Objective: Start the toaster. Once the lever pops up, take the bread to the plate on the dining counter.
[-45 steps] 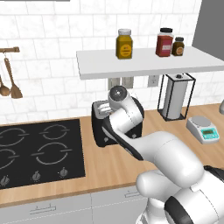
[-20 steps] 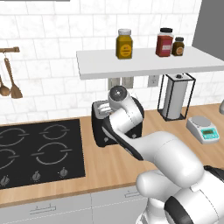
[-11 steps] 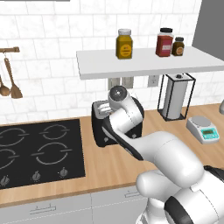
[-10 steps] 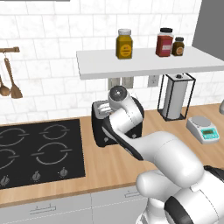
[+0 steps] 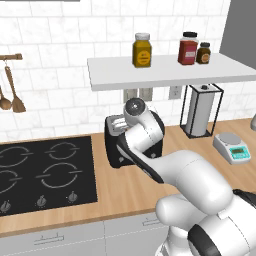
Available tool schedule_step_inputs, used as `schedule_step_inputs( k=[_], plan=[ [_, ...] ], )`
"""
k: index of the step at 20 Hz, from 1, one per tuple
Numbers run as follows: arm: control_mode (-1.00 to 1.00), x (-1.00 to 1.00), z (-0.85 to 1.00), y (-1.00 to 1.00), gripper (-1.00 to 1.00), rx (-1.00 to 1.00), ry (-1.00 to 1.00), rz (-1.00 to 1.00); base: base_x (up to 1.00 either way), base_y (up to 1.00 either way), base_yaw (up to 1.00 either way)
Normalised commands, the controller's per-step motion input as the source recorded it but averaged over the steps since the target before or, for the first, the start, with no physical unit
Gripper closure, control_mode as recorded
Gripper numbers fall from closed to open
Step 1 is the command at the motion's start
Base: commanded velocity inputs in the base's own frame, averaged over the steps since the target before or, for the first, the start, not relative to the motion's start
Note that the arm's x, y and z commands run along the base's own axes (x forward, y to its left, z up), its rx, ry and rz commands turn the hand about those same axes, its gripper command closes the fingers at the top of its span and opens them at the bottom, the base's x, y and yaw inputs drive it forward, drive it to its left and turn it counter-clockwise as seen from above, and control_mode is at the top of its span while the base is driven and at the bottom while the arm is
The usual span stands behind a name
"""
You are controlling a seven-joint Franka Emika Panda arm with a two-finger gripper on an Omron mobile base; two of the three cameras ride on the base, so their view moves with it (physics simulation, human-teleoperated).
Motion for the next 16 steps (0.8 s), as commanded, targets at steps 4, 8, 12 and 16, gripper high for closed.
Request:
schedule_step_inputs(
  k=[4,8,12,16],
  plan=[
    [-1.0,0.0,0.0,0.0,-1.0,0.0,0.0,0.0,0.0,0.0,0.0],
    [-1.0,0.0,0.0,0.0,-1.0,0.0,0.0,0.0,0.0,0.0,0.0],
    [-1.0,0.0,0.0,0.0,-1.0,0.0,0.0,0.0,0.0,0.0,0.0],
    [-1.0,0.0,0.0,0.0,-1.0,0.0,0.0,0.0,0.0,0.0,0.0]
  ],
)
